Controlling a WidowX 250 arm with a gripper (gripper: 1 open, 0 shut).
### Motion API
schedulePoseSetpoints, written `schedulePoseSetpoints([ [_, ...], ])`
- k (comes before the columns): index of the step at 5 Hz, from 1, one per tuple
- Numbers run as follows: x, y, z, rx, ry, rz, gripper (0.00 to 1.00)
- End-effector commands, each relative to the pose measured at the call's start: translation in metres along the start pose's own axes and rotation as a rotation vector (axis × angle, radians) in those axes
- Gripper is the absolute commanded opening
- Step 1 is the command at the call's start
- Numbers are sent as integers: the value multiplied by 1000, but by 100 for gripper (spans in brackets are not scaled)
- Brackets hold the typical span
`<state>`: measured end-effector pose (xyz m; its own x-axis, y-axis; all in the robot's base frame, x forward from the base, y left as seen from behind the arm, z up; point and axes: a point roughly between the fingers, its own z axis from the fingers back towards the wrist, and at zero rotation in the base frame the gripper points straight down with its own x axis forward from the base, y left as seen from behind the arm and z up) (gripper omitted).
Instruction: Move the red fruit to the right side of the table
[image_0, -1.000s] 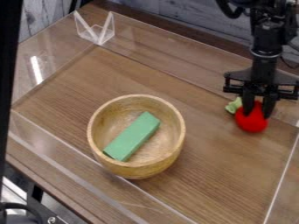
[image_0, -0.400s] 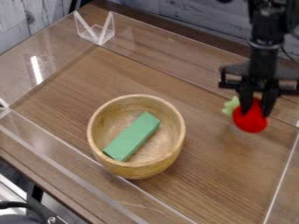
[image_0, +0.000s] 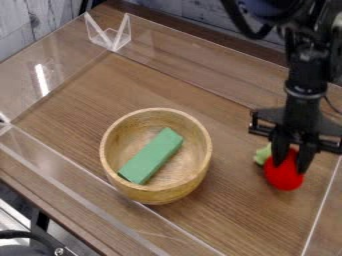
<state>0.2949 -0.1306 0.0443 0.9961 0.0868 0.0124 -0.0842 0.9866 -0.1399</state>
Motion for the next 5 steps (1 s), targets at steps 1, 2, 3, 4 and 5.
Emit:
schedulePoseSetpoints([
  [1,0,-1,3,-21,-35,-30,0],
  [2,-2,-2,-13,-20,-17,-63,100],
  [3,-4,-2,-25,-19,-3,-89,100],
  [4,-2,-13,-32,-16,1,-74,0],
  [5,-1,-23,-37,-15,6,-62,100],
])
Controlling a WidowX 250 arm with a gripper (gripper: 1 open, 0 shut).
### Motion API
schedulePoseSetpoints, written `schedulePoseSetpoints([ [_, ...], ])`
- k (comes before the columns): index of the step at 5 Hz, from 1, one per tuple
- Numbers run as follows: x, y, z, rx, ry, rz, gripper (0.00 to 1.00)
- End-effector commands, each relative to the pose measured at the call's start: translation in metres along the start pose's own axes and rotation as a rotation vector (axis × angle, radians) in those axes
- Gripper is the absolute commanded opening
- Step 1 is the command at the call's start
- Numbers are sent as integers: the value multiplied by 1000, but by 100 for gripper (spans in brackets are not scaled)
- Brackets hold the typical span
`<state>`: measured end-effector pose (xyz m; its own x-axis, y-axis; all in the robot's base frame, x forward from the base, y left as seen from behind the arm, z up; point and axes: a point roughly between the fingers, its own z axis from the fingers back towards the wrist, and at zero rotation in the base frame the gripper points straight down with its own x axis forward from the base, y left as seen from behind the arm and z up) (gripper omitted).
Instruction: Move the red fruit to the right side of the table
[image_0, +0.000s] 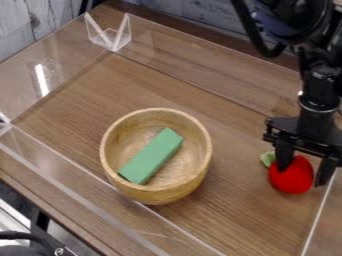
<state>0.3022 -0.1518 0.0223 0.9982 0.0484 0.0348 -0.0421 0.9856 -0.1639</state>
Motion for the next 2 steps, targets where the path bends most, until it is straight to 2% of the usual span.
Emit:
schedulePoseSetpoints([
  [1,-3,-8,0,12,24,-10,0],
  [2,1,-10,13,12,21,2,0],
])
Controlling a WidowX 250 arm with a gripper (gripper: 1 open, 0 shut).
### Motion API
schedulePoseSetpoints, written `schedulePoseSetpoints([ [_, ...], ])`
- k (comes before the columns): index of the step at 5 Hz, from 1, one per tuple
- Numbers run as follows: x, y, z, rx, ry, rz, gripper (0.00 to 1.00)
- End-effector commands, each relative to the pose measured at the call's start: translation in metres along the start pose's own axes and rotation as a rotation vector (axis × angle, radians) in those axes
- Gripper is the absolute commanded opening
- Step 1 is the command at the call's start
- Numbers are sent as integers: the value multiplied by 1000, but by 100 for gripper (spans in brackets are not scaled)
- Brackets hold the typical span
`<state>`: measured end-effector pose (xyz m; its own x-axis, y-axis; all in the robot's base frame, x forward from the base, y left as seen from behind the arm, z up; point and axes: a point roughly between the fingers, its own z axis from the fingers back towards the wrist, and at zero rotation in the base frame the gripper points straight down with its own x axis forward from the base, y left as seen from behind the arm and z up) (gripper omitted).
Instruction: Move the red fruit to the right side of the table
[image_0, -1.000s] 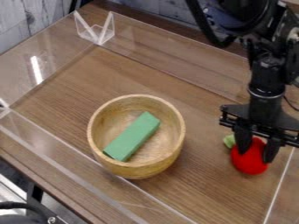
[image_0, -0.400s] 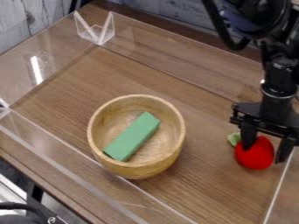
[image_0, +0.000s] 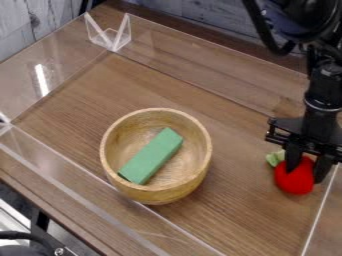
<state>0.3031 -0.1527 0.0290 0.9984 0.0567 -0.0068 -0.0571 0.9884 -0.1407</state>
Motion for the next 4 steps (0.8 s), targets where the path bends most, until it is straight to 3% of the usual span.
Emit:
schedulePoseSetpoints([
  [1,4,-10,18,-10,-21,7,0],
  [3,-9,-10,25,-8,-25,55,0],
  [4,-4,-3,29,-5,-22,46,0],
])
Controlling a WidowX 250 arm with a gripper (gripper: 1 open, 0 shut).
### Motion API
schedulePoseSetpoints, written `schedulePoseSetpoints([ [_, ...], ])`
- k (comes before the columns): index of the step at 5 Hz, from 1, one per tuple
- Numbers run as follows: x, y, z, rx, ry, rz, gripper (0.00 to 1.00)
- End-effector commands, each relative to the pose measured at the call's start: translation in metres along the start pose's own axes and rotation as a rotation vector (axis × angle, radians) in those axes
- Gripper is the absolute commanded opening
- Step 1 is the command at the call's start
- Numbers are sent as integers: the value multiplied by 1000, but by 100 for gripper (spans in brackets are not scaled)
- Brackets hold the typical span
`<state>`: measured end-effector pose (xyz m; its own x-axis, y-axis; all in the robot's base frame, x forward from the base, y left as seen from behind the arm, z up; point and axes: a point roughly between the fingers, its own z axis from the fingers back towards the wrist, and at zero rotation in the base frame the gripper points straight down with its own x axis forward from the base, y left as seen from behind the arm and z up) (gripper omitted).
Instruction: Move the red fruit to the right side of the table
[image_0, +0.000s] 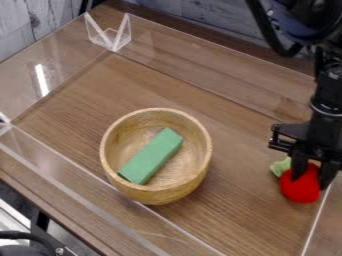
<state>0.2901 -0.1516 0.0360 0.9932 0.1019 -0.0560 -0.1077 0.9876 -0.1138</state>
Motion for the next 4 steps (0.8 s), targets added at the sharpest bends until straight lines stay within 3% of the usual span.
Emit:
schedulePoseSetpoints([
  [1,14,4,33,-33,-69,-10,0],
  [2,19,6,35,-31,-67,-1,0],
  [4,18,4,22,-16,-36,-10,0],
])
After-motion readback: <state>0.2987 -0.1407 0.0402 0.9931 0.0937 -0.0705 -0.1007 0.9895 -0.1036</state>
